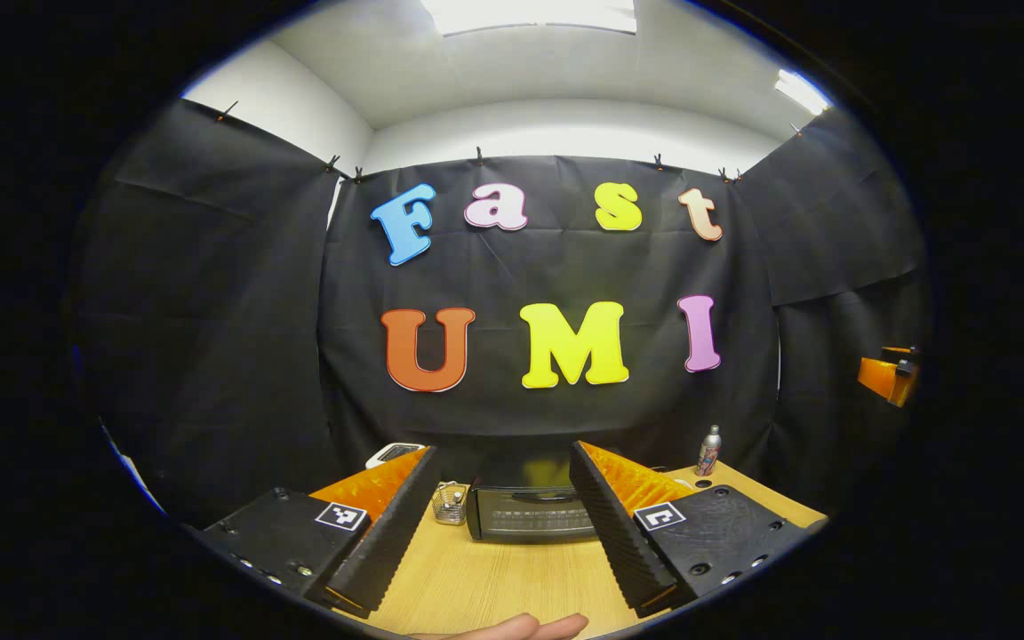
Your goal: Open the electric oven with the left hand, put the food in, and close the electric oven.
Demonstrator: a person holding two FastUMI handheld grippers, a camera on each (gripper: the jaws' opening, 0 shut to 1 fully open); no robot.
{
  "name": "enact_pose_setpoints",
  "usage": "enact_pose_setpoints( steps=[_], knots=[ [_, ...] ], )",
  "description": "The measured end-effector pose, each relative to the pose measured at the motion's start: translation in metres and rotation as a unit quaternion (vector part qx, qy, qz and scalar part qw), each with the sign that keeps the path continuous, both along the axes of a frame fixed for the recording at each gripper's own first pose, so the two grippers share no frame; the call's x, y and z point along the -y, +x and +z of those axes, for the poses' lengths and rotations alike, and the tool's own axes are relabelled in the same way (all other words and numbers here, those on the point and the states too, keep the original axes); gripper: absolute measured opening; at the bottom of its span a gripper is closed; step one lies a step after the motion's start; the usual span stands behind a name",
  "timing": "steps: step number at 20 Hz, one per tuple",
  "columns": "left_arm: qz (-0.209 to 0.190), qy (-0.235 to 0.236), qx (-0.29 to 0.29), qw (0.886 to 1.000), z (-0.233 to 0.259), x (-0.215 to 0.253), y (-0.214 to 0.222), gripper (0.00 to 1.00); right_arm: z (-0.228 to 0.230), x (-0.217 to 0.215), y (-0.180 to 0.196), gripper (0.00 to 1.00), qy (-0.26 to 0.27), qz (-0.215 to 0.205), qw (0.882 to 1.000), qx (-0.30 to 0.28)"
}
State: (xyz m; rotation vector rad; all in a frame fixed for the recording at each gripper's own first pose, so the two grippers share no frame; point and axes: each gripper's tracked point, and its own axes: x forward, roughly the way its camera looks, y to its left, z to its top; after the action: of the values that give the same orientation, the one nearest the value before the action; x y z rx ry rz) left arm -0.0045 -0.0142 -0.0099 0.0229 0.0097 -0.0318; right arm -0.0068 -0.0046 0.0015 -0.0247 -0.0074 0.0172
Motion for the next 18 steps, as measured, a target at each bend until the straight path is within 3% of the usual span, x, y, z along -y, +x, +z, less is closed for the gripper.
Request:
enact_pose_setpoints(
  steps=[8, 18],
  knots=[
    [-0.003, -0.003, -0.006, 1.000, -0.018, 0.010, 0.028, 0.93, -0.013, -0.005, 0.004, 0.97, -0.003, 0.015, 1.000, -0.005],
    [-0.044, -0.016, -0.081, 0.996, -0.087, 0.040, 0.128, 0.94, -0.032, -0.011, 0.020, 0.97, -0.008, 0.028, 1.000, -0.008]
  ],
)
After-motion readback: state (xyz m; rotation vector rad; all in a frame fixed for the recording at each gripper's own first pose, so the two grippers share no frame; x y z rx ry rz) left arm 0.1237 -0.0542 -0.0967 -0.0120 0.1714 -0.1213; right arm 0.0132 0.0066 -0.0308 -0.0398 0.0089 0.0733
